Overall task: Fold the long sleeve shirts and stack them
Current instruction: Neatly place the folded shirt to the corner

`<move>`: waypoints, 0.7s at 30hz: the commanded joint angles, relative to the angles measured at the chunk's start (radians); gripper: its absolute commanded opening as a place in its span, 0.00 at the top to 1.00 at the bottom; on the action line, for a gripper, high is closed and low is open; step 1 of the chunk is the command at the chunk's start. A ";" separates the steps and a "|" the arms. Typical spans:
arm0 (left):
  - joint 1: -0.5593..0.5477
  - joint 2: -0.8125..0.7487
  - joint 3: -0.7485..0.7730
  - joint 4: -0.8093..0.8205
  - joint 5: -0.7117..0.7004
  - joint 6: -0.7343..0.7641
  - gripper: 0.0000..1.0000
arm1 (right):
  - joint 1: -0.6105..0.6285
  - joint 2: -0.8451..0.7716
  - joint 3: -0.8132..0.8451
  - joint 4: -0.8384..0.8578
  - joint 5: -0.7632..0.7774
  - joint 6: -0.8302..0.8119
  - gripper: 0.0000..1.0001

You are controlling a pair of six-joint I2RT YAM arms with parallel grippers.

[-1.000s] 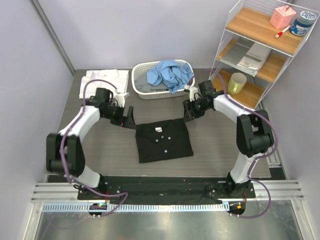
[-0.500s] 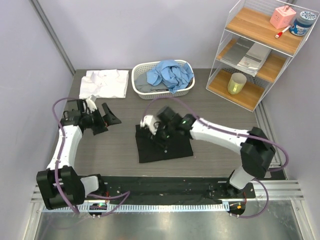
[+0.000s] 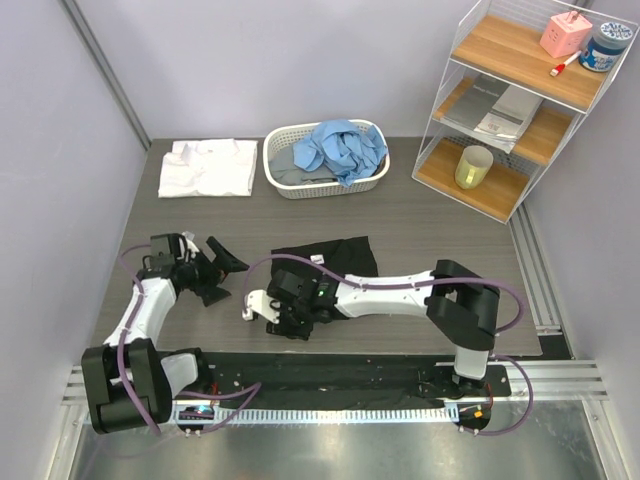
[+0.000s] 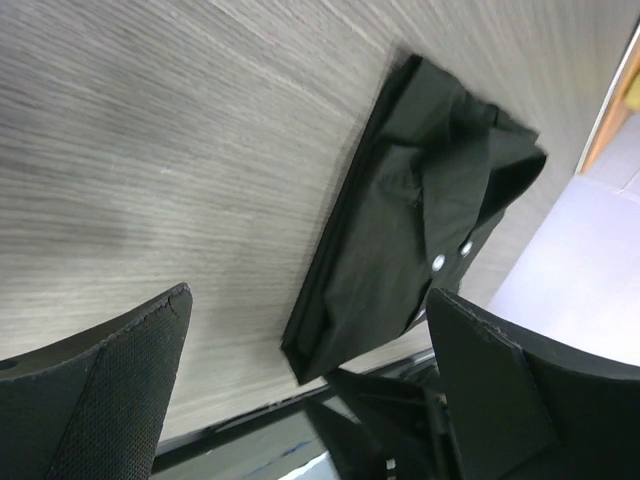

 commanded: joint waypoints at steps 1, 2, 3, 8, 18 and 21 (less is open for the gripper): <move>-0.003 0.013 -0.034 0.143 0.036 -0.095 0.00 | 0.007 0.046 0.050 0.093 0.074 -0.031 0.59; -0.007 0.013 -0.040 0.158 0.038 -0.100 0.00 | 0.007 0.056 0.052 0.096 0.089 -0.031 0.59; -0.010 0.013 -0.045 0.164 0.036 -0.109 0.00 | 0.009 0.065 0.055 0.101 0.094 -0.032 0.60; -0.026 0.025 -0.071 0.205 0.038 -0.134 0.00 | 0.009 0.044 0.070 0.075 0.100 -0.032 0.62; -0.026 -0.009 -0.085 0.225 0.032 -0.149 0.00 | 0.007 -0.039 0.103 -0.008 0.090 -0.041 0.57; -0.026 -0.007 -0.083 0.225 0.021 -0.146 0.00 | 0.007 0.004 0.092 0.018 0.094 -0.046 0.56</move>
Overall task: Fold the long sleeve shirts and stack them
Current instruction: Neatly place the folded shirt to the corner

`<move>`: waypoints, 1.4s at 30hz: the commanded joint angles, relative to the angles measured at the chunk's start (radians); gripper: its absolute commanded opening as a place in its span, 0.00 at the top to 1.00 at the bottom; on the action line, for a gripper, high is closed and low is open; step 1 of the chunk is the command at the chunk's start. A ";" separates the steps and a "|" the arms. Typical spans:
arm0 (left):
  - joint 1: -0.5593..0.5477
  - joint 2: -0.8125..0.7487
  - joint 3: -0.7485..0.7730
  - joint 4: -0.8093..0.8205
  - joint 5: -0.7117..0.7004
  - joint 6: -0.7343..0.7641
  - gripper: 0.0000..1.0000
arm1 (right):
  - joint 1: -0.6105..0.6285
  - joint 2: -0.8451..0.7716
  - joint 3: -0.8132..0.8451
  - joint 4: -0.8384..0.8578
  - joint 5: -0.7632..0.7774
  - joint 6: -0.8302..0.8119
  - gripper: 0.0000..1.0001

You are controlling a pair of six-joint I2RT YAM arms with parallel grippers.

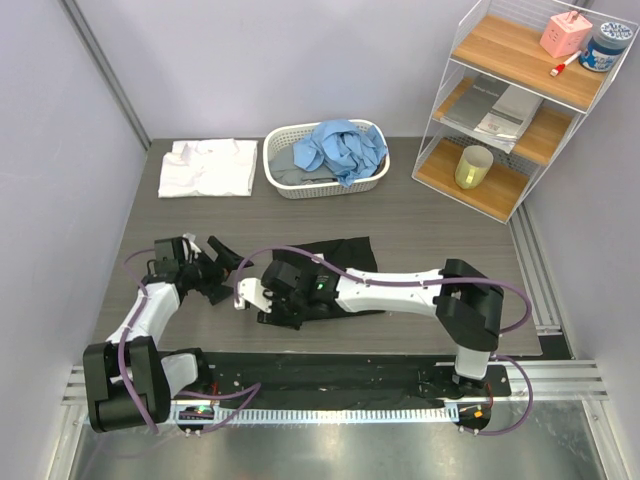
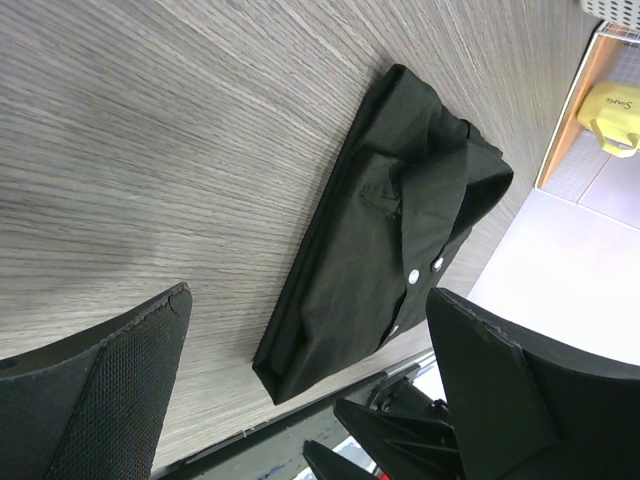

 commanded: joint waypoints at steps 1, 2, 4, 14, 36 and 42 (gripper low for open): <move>-0.004 -0.021 -0.005 0.041 -0.001 -0.011 0.00 | -0.001 0.036 0.002 0.045 0.023 -0.020 0.56; -0.004 -0.018 -0.003 0.041 -0.002 -0.009 0.00 | 0.000 0.049 -0.001 0.059 0.031 -0.028 0.55; -0.006 -0.018 -0.005 0.038 -0.007 -0.009 0.00 | 0.000 0.098 -0.007 0.092 0.061 -0.037 0.55; -0.028 0.052 -0.017 0.064 -0.022 -0.017 0.03 | -0.020 0.091 -0.058 0.131 0.048 -0.054 0.99; -0.306 0.216 -0.060 0.573 -0.047 -0.278 0.00 | -0.196 -0.016 0.089 -0.046 -0.258 0.000 0.99; -0.364 0.325 -0.037 0.572 -0.087 -0.324 0.03 | -0.195 0.038 0.175 -0.030 -0.256 0.041 0.99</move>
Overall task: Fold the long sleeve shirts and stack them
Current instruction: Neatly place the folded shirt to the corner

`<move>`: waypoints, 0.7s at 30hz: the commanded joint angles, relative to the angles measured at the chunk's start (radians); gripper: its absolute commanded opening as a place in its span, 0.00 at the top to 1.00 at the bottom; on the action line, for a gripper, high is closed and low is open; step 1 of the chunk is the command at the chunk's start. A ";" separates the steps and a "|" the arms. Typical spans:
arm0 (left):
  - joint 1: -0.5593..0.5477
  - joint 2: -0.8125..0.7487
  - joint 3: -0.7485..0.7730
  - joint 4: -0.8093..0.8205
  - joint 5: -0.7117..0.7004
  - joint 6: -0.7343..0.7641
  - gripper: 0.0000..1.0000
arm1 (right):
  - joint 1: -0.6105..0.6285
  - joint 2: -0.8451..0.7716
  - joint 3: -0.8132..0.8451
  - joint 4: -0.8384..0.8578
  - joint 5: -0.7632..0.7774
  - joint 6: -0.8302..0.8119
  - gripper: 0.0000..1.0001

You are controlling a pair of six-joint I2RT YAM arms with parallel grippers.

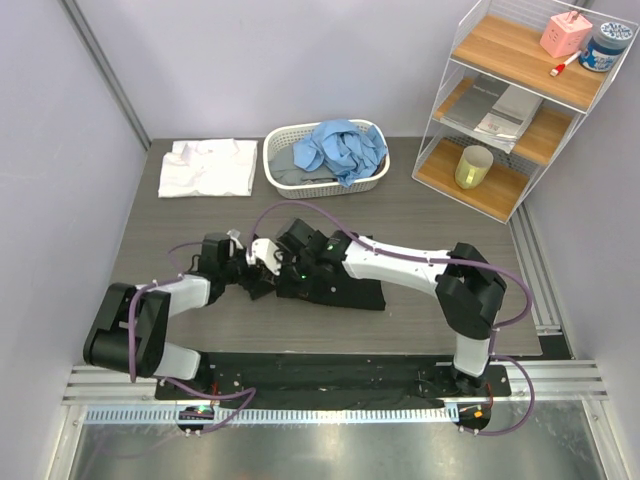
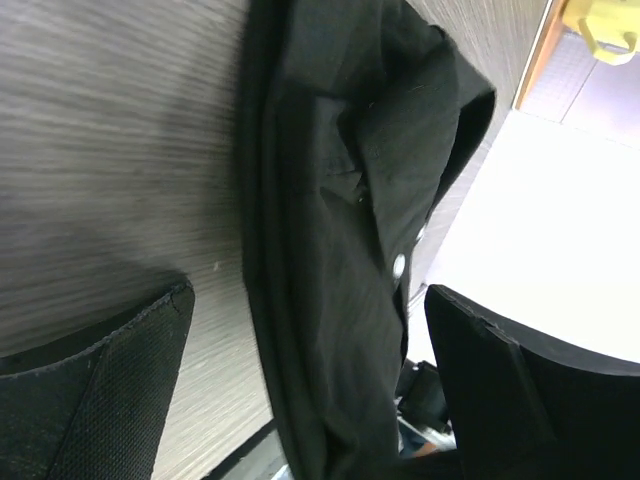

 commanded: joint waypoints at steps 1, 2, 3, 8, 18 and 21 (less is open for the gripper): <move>-0.012 0.057 0.040 0.031 -0.064 -0.037 0.05 | 0.004 0.032 0.117 0.043 -0.033 0.043 0.99; -0.012 0.063 0.046 0.031 -0.067 -0.038 0.07 | 0.005 0.040 0.127 0.047 -0.036 0.055 0.99; -0.014 0.068 0.051 0.034 -0.069 -0.038 0.09 | 0.008 0.046 0.134 0.052 -0.038 0.059 0.99; 0.002 0.071 0.109 -0.054 -0.052 0.012 0.47 | 0.022 0.075 0.157 0.081 -0.032 0.081 0.99; 0.170 0.077 0.486 -0.849 -0.217 0.705 1.00 | -0.091 0.031 0.191 0.049 -0.023 0.248 0.43; 0.243 0.051 0.566 -0.964 -0.284 0.874 1.00 | -0.159 -0.042 0.133 0.029 -0.039 0.267 0.11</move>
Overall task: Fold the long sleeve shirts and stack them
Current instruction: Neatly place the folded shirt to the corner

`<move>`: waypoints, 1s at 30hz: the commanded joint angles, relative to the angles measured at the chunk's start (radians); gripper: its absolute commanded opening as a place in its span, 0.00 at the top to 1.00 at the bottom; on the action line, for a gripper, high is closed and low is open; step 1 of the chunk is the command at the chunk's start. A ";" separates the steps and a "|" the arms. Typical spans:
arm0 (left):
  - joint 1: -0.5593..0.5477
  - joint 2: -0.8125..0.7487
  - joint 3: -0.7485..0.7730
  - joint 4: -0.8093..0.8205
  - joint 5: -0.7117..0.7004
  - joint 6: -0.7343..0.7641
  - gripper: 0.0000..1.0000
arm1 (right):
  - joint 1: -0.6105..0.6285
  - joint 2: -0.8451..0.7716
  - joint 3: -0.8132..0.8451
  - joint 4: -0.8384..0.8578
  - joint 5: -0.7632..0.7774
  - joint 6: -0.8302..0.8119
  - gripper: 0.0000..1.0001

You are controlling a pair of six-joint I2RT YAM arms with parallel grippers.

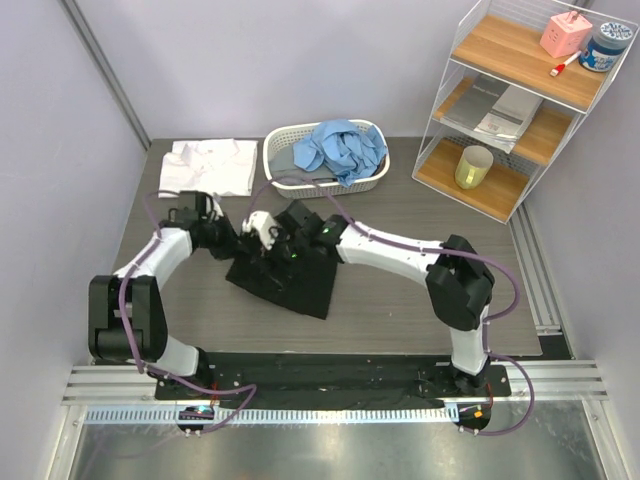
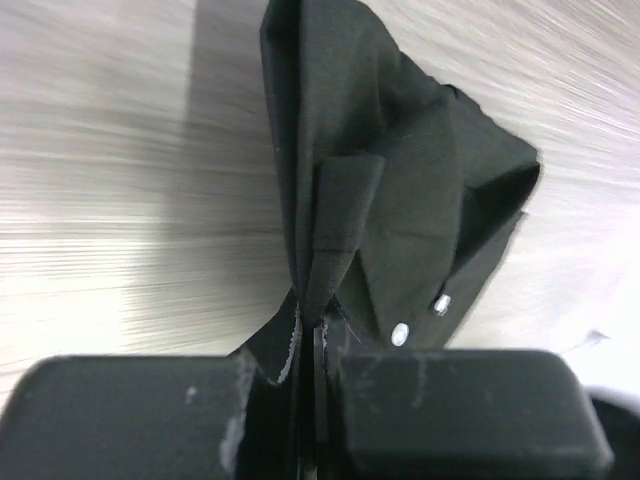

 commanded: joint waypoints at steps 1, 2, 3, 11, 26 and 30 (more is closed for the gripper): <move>0.086 -0.033 0.116 -0.310 -0.145 0.397 1.00 | -0.144 -0.154 -0.048 -0.018 -0.019 0.063 0.01; 0.092 -0.036 0.133 -0.321 -0.153 0.425 1.00 | -0.166 -0.169 -0.062 -0.029 -0.019 0.061 0.00; 0.094 -0.036 0.162 -0.327 -0.164 0.445 1.00 | -0.183 -0.203 -0.089 -0.032 -0.019 0.058 0.00; 0.094 0.000 0.271 -0.263 -0.231 0.537 1.00 | -0.299 -0.302 -0.191 -0.073 0.003 0.038 0.00; 0.094 0.154 0.518 -0.097 -0.253 0.461 1.00 | -0.352 -0.359 -0.247 -0.096 0.021 0.012 0.00; 0.095 0.184 0.549 -0.054 -0.279 0.429 1.00 | -0.359 -0.361 -0.251 -0.096 0.019 0.009 0.00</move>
